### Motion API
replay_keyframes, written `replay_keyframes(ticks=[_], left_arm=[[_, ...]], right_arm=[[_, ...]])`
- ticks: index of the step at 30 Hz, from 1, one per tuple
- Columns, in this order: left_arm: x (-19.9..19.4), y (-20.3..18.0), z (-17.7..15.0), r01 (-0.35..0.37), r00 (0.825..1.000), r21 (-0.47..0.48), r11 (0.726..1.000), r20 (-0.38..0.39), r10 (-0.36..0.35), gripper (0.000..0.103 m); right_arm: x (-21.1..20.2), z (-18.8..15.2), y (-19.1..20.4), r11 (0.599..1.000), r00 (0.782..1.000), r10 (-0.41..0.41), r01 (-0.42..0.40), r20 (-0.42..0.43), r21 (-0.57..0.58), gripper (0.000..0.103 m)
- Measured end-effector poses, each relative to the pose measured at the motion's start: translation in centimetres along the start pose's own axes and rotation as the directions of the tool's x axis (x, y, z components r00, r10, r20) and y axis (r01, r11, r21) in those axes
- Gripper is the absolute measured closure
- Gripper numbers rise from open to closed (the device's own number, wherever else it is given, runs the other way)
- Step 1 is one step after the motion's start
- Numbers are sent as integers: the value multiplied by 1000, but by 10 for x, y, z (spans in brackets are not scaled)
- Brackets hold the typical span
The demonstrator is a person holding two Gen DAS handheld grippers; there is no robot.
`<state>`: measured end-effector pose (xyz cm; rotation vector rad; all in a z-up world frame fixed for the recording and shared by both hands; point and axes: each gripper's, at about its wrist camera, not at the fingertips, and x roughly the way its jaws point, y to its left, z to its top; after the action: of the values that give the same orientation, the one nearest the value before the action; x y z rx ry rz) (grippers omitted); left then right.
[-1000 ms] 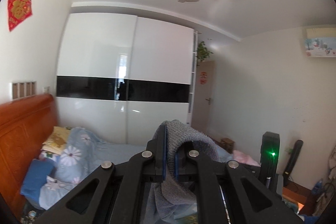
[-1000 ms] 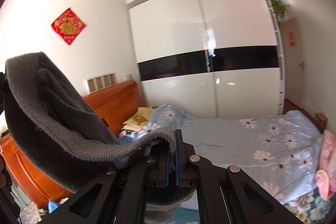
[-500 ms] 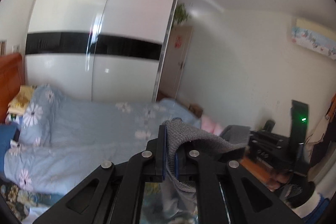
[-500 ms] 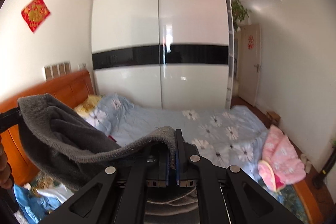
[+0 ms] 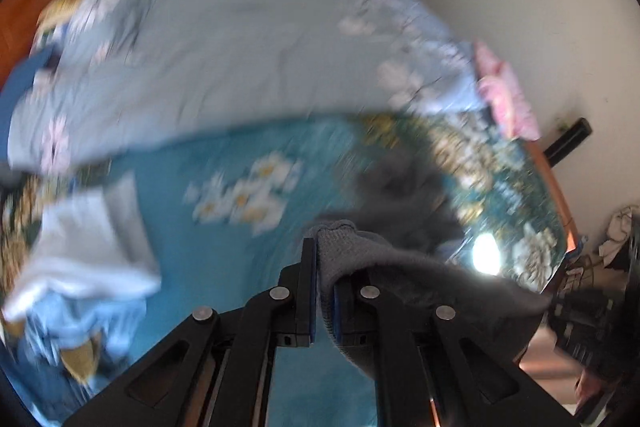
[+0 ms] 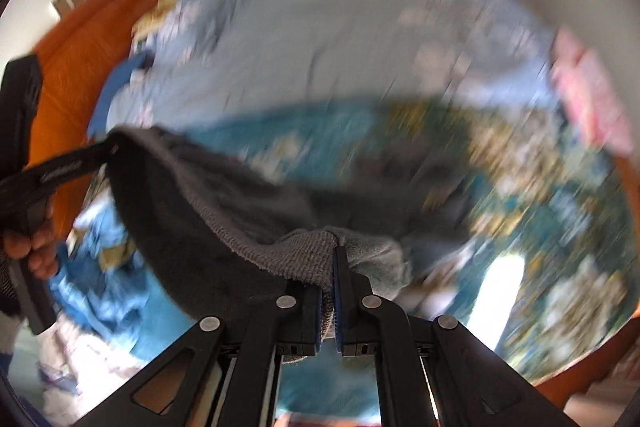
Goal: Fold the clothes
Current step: 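Lay the grey sweatshirt flat on the bed and open both tools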
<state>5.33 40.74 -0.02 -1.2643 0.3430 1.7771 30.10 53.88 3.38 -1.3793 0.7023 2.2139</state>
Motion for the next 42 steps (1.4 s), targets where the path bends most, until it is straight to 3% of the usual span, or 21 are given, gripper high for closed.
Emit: replay_keyframes(ticks=[6, 11, 17, 18, 20, 22, 24, 26, 30, 35, 38, 42], left_arm=[[16, 63, -39, -106, 991, -108, 988, -94, 96, 97], [33, 113, -52, -167, 980, -199, 966, -140, 141, 97], [65, 137, -61, -197, 968, -183, 963, -193, 162, 93], [68, 139, -62, -196, 967, -184, 963, -200, 159, 93], [70, 143, -67, -198, 964, -184, 963, -215, 157, 77], [67, 148, -74, -198, 963, -185, 962, -221, 156, 65], [61, 156, -81, -217, 958, -194, 957, -233, 170, 57], [52, 164, -87, -225, 958, -222, 949, -230, 173, 57], [42, 178, -92, -212, 965, -321, 923, -218, 146, 49], [63, 167, -93, -232, 954, -285, 930, -254, 160, 49], [84, 165, -97, -247, 946, -306, 919, -282, 161, 48], [112, 168, -108, -285, 935, -403, 870, -317, 159, 48]], right_arm=[[76, -55, 59, 995, 977, 75, -87, -199, -54, 99], [118, -65, 113, 976, 963, 80, -128, -257, -178, 99], [151, -67, 142, 975, 957, 44, -104, -286, -198, 94], [153, -67, 144, 974, 957, 35, -97, -288, -203, 91], [152, -67, 145, 972, 959, 20, -85, -284, -219, 81], [144, -69, 144, 970, 961, 13, -79, -278, -228, 63], [136, -70, 142, 970, 962, 6, -72, -272, -234, 59], [125, -71, 138, 970, 964, 0, -65, -267, -234, 53], [102, -64, 118, 981, 974, -29, -16, -225, -193, 50], [96, -34, 39, 995, 981, -84, 92, -177, 41, 48], [103, -5, -26, 970, 980, -125, 154, -154, 187, 48], [121, 40, -108, 924, 979, -154, 190, -130, 332, 48]])
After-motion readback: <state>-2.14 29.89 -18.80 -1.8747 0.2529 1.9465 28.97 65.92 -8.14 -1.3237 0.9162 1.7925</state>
